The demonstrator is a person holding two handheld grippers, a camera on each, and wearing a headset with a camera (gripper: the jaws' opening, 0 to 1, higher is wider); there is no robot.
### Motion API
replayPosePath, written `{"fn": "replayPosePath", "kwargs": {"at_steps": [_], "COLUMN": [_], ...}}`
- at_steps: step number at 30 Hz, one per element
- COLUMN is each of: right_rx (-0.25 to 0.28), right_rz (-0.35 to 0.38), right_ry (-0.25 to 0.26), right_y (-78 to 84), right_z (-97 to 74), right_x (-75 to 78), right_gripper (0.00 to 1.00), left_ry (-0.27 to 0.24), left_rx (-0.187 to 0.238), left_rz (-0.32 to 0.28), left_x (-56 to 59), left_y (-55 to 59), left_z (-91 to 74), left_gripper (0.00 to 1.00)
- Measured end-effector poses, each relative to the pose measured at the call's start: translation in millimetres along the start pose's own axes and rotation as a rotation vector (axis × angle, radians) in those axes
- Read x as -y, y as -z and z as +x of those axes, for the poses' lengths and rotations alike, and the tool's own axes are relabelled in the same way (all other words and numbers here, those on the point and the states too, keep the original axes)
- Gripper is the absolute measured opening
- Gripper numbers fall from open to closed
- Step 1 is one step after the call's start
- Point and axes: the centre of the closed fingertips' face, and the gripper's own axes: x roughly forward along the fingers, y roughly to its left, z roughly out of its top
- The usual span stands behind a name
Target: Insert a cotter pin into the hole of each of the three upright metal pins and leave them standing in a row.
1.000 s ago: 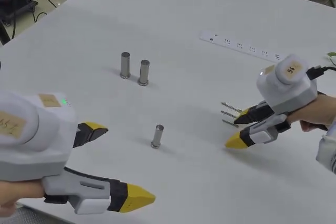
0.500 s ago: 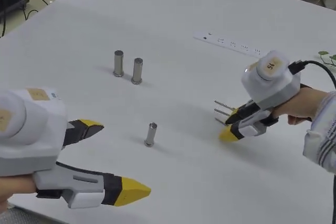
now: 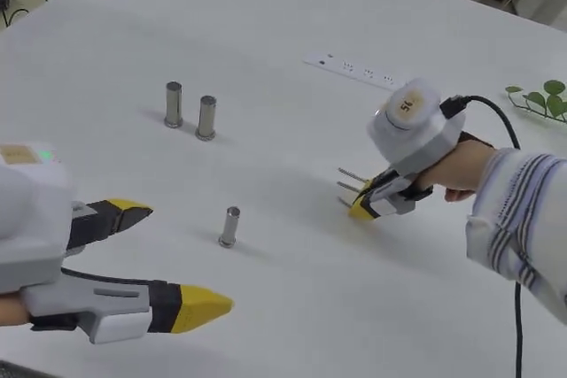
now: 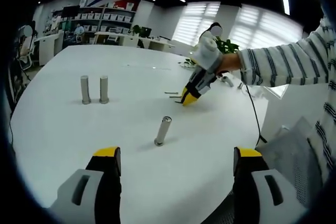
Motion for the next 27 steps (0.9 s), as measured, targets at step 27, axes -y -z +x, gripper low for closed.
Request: {"fn": "replayPosePath", "kwargs": {"at_steps": [27], "right_rx": [-0.091], "right_rz": [-0.178], "right_ry": [0.086], "right_y": [-0.9], "right_z": [4.9], "right_x": [8.1], "right_gripper": [0.01], "left_ry": [-0.04], "left_rx": [0.017], "left_rz": [0.035], "left_x": [-17.8], "left_y": [-8.4], "left_z": [-11.4], "left_gripper": [0.86]}}
